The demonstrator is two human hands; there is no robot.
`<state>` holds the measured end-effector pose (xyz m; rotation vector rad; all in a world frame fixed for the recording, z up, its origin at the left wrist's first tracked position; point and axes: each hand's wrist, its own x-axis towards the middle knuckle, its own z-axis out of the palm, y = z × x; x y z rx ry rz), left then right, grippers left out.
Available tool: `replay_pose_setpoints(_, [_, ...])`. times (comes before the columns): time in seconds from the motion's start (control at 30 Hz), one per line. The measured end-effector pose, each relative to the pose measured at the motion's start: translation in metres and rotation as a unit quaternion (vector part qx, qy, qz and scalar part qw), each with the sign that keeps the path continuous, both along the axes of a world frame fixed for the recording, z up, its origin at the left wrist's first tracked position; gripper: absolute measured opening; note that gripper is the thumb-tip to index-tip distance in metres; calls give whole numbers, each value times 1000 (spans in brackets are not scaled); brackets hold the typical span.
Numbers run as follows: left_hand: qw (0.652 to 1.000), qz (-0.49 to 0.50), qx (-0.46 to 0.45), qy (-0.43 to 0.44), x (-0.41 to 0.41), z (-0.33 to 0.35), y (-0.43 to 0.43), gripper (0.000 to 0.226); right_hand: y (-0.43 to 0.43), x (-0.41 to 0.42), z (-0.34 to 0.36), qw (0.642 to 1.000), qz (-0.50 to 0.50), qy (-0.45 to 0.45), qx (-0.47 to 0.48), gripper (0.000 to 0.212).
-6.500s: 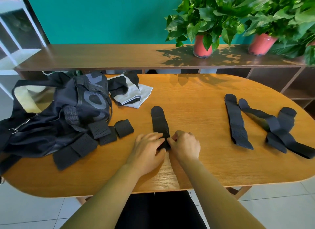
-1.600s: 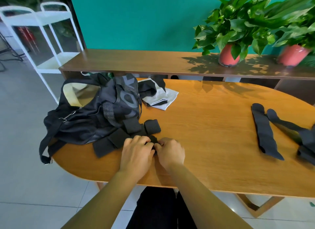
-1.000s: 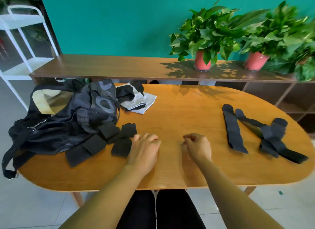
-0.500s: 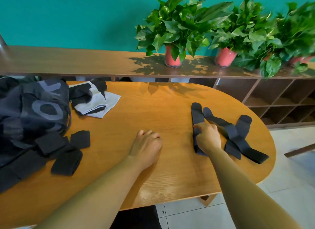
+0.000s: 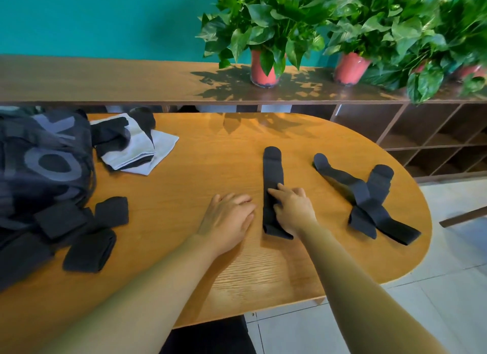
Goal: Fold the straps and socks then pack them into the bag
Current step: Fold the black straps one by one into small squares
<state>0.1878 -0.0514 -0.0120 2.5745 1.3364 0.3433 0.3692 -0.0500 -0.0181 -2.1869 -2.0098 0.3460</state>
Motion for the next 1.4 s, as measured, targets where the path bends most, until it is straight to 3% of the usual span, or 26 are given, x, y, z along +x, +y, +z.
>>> replay_pose_setpoints(0.43, [998, 65, 13, 2, -120, -13, -48, 34, -28, -133, -10, 995, 97, 6, 25, 43])
replay_pose_setpoints(0.53, [997, 68, 25, -15, -139, -13, -56, 32, -37, -142, -9, 991, 109, 71, 40, 44])
replay_pose_setpoints(0.63, [997, 64, 21, -43, -151, -10, -60, 36, -50, -133, 2, 970, 62, 222, 81, 47])
replay_pose_setpoints(0.7, [998, 47, -7, -48, -155, -6, -64, 49, -62, -123, 9, 960, 44, 267, 72, 54])
replay_pose_setpoints(0.83, [997, 12, -71, -36, -145, -1, -74, 71, -87, -116, 6, 953, 49, 298, 37, 58])
replay_pose_setpoints(0.93, [990, 43, -125, -42, -137, -8, -74, 76, -98, -117, -3, 944, 45, 327, 3, 59])
replay_pose_setpoints(1.2, [978, 143, -52, -143, -125, -14, -69, 57, -91, -124, -11, 927, -19, 374, 32, 42])
replay_pose_setpoints(1.4, [962, 204, -43, -174, -119, -22, -67, 50, -77, -135, -22, 934, -85, 338, 81, 21])
